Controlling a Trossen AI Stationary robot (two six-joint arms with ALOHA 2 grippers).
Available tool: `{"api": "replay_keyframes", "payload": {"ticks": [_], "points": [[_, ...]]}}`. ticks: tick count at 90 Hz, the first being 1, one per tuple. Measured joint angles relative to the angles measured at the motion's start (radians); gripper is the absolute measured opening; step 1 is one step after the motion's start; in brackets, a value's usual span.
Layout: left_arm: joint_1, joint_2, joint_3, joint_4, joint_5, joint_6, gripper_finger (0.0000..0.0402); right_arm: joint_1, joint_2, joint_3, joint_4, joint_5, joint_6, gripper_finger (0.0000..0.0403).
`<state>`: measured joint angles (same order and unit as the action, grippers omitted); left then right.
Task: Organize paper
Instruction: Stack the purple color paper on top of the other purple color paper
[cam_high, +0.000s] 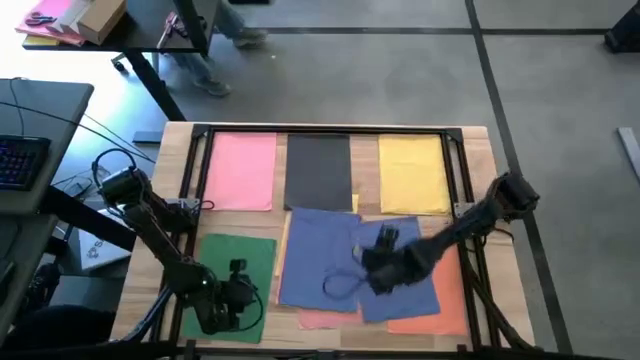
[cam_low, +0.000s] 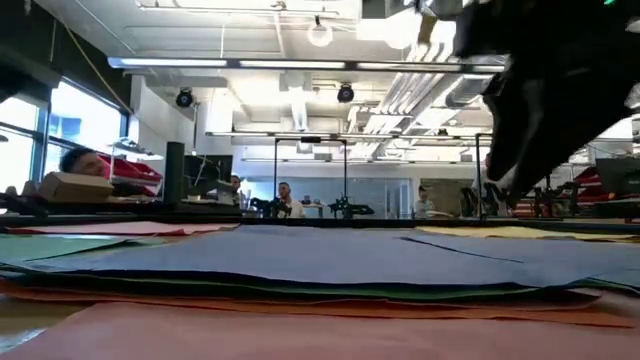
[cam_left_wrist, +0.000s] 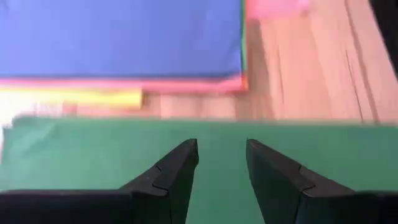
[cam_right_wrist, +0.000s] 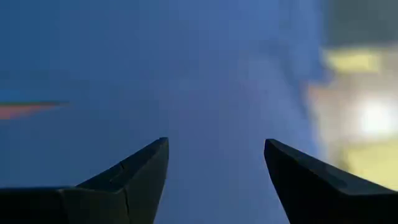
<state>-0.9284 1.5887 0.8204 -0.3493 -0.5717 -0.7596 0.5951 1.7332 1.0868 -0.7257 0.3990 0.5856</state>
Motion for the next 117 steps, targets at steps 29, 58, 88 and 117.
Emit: {"api": "replay_keyframes", "payload": {"ticks": [29, 58, 88, 117], "points": [[0.254, 0.083, 0.000, 0.396, -0.007, 0.384, 0.0130, 0.168, 0.073, -0.002, -0.082, 0.038, 0.197, 0.0252], [0.393, 0.251, 0.000, 0.538, 0.073, 0.476, 0.0130, 0.154, 0.136, -0.002, 0.044, 0.063, 0.073, 0.0252], [0.396, 0.323, 0.005, 0.565, 0.109, 0.447, 0.0130, 0.044, 0.140, 0.002, 0.213, 0.112, -0.120, 0.0252], [0.396, 0.326, 0.002, 0.553, 0.108, 0.455, 0.0130, 0.075, 0.140, 0.159, 0.072, 0.028, -0.152, 0.0252]]}}
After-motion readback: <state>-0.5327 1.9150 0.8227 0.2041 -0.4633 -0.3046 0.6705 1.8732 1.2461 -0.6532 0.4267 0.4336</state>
